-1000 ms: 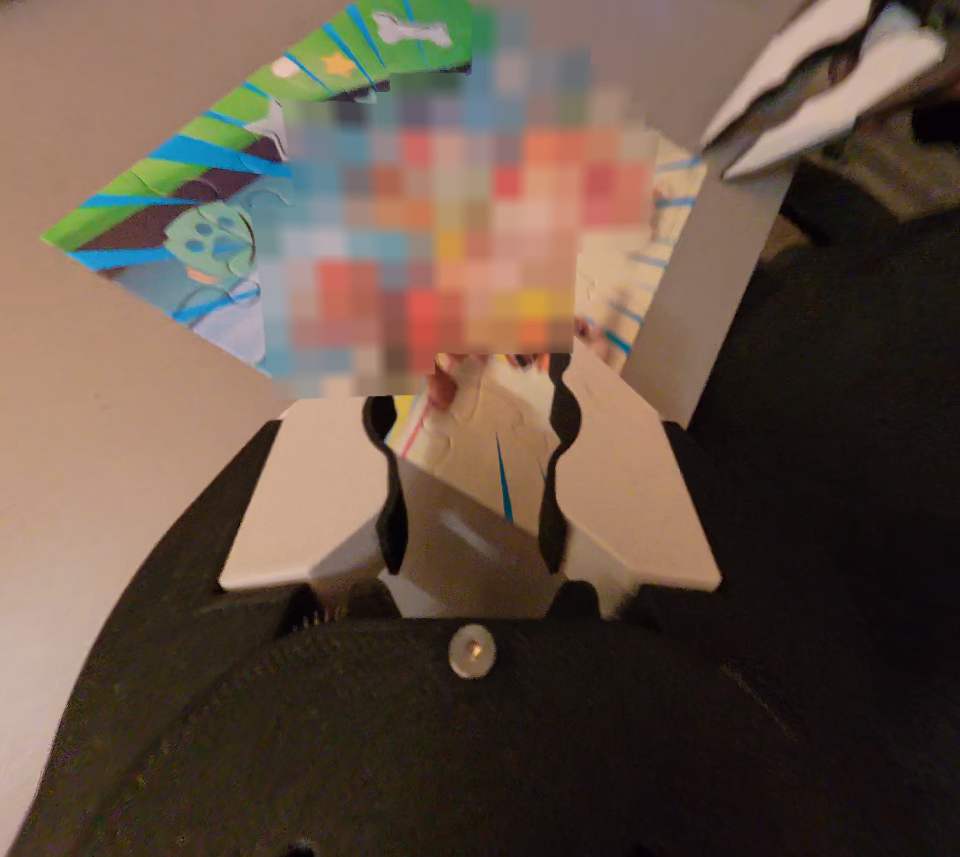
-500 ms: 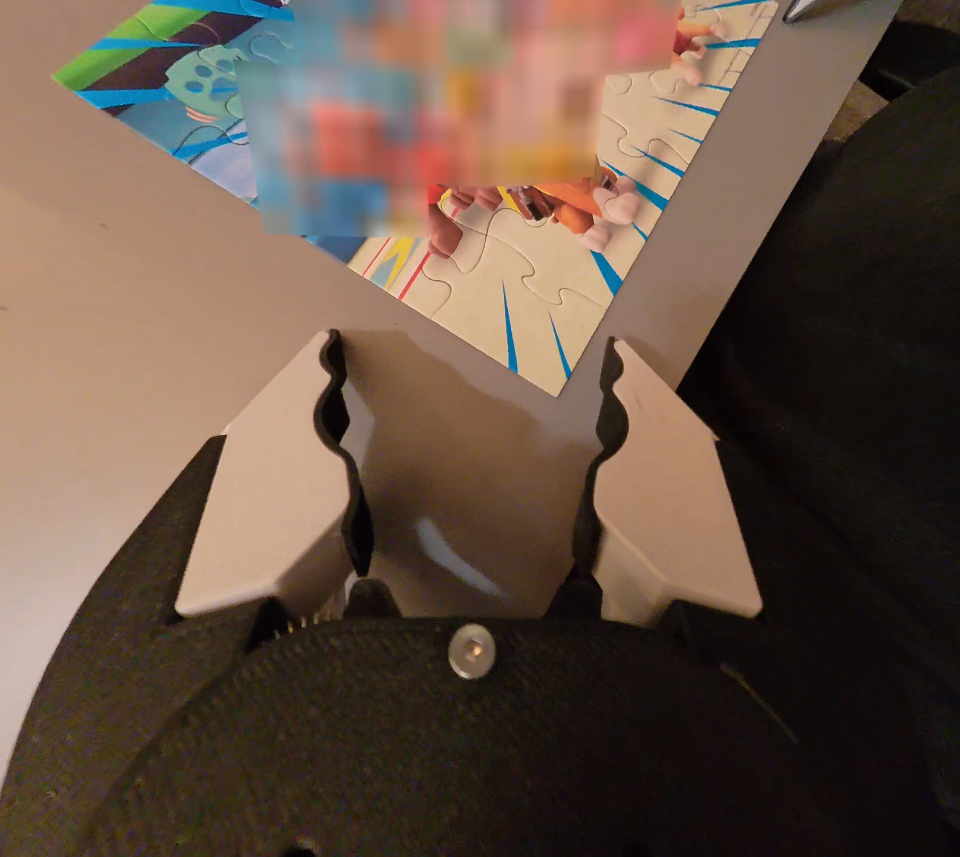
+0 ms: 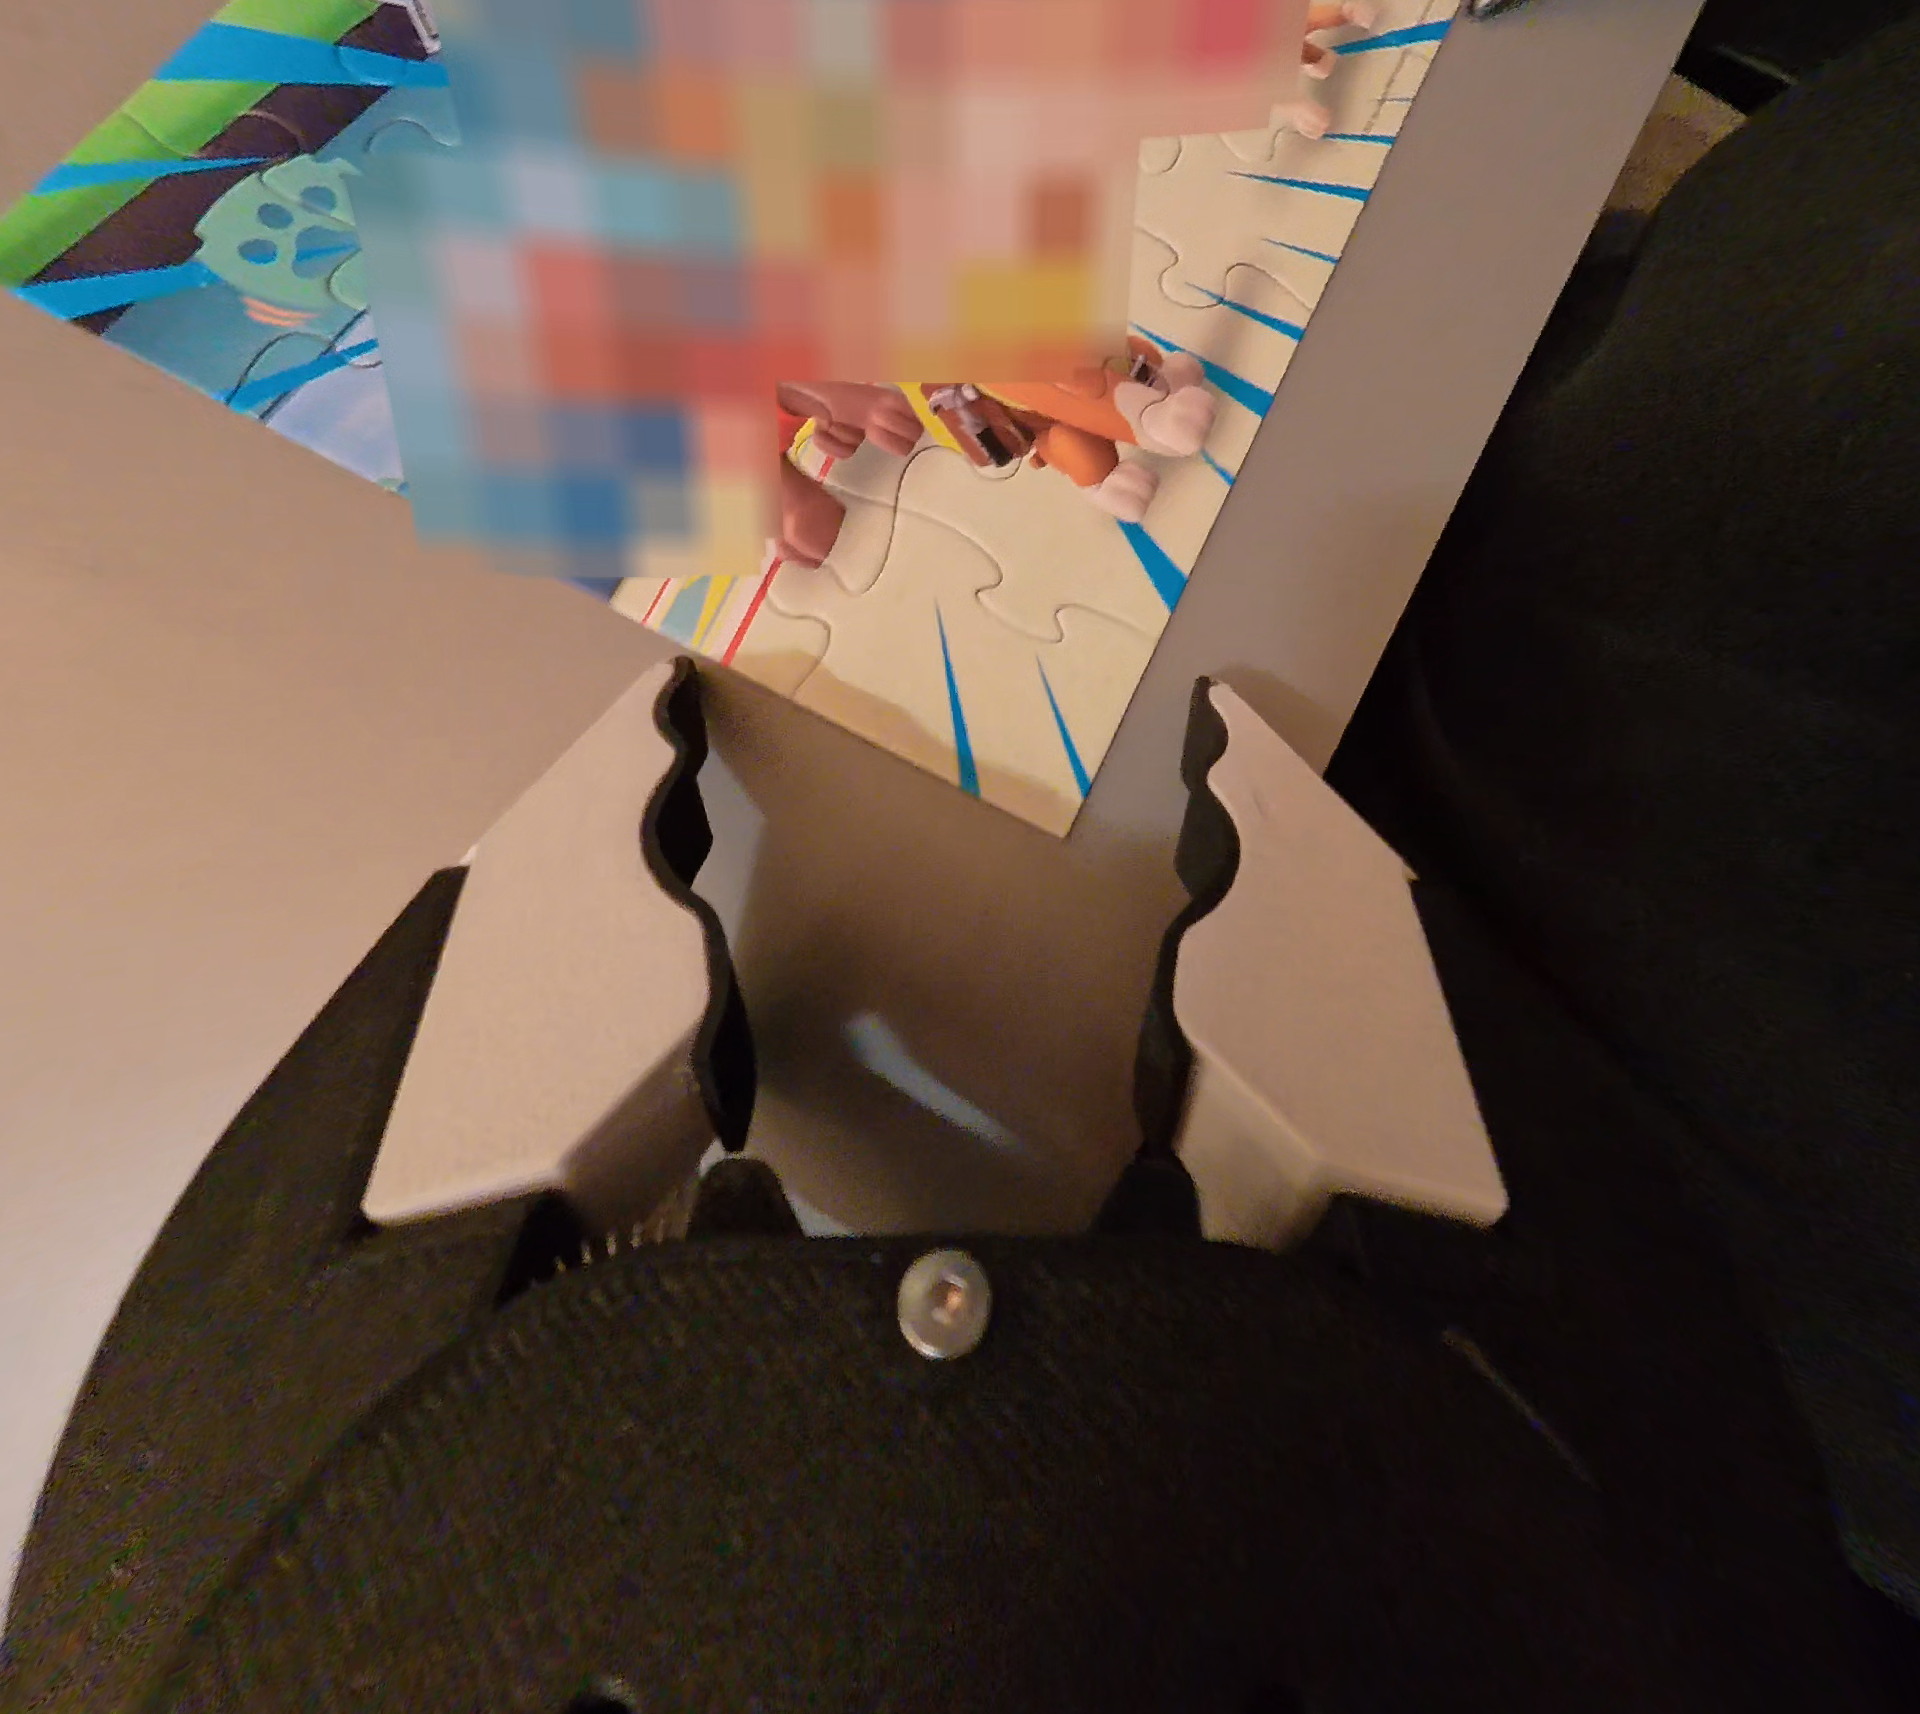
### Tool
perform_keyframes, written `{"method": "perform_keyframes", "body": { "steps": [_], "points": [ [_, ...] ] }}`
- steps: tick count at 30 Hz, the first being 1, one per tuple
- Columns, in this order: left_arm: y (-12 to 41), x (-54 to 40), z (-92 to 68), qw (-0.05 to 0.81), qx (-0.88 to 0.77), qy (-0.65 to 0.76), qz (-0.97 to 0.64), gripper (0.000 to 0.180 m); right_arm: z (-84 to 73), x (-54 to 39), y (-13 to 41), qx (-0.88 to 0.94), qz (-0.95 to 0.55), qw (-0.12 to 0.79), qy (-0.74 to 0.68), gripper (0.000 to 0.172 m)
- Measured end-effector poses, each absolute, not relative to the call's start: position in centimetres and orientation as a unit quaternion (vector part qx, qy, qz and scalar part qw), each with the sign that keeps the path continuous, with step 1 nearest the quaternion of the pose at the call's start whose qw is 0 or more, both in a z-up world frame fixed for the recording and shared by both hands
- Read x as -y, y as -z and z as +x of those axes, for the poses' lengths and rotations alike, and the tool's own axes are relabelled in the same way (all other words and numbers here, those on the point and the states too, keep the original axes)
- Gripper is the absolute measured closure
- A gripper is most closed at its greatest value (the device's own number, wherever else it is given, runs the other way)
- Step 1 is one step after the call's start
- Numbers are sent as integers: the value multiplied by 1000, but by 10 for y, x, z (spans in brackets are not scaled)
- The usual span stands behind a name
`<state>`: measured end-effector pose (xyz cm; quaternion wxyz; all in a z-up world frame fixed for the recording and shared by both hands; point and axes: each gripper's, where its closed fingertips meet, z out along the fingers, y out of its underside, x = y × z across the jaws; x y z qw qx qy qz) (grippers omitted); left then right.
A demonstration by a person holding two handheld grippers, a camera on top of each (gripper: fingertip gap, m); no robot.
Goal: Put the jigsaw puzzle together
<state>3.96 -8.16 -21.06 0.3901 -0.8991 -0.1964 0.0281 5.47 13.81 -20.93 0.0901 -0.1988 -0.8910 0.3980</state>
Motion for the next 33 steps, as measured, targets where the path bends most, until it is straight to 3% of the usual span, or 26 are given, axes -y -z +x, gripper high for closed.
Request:
{"method": "perform_keyframes", "body": {
  "steps": [8, 33],
  "points": [
    [213, 79, 31, 377, 188, -51, -905, 99, 54, -134, 209, 887, -216, 99, -396, 100],
    [210, 76, 5, 390, 231, -39, -891, 98, 39, -132, 209, 884, -228, 104, -394, 102]
  ]
}}
